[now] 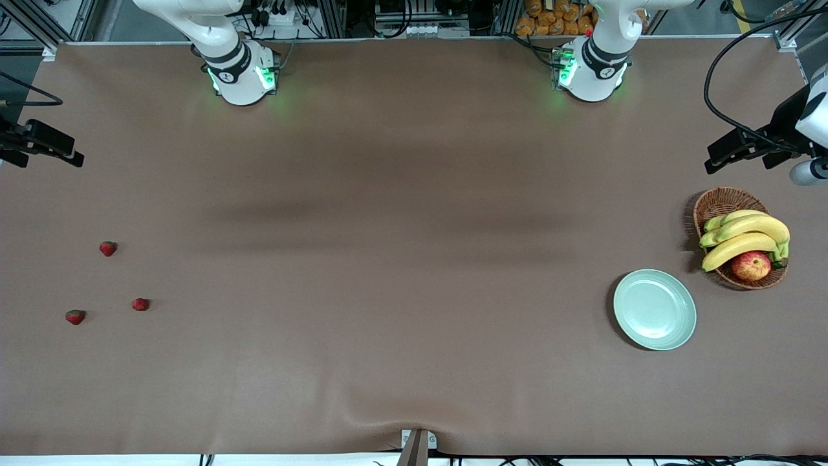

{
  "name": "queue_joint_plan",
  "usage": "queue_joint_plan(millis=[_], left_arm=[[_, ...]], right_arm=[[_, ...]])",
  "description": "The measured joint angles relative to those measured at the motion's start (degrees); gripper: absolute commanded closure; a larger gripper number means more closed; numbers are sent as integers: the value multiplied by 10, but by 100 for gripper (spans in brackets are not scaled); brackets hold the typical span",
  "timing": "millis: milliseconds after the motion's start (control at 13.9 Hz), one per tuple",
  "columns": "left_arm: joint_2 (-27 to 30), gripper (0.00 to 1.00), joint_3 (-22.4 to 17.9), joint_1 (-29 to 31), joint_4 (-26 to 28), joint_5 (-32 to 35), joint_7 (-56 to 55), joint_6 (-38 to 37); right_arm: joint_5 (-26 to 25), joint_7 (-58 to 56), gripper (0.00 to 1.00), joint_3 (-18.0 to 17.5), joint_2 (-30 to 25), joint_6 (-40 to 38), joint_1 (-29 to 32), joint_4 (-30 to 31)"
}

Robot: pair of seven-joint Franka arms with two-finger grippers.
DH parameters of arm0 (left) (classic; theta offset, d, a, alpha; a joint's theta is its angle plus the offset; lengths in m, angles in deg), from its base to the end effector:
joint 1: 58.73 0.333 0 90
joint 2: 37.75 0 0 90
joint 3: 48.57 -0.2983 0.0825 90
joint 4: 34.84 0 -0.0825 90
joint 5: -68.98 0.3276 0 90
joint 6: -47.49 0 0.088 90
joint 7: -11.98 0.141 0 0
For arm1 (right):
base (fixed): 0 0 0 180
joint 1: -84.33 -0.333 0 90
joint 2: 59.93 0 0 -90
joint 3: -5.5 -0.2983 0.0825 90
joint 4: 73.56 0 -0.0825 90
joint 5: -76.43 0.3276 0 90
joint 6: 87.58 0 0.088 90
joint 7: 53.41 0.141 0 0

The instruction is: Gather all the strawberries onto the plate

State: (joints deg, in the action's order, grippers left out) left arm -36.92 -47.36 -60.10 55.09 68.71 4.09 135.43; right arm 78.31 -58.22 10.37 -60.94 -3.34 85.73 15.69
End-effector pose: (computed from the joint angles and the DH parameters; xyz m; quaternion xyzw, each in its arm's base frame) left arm 0.4890 -0.0228 0.5773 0.9989 0.0463 -0.0103 0.0013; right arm 0.4777 -0.0479 0.5785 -0.9992 0.0116 0.0331 0.0204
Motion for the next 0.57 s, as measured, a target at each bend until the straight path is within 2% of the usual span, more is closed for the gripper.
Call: queue_joint_plan(millis=[574], left_arm=[[-3, 0, 0, 0, 2, 0, 4, 0]], right_arm=[[0, 0, 0, 0, 0, 0, 0, 0]])
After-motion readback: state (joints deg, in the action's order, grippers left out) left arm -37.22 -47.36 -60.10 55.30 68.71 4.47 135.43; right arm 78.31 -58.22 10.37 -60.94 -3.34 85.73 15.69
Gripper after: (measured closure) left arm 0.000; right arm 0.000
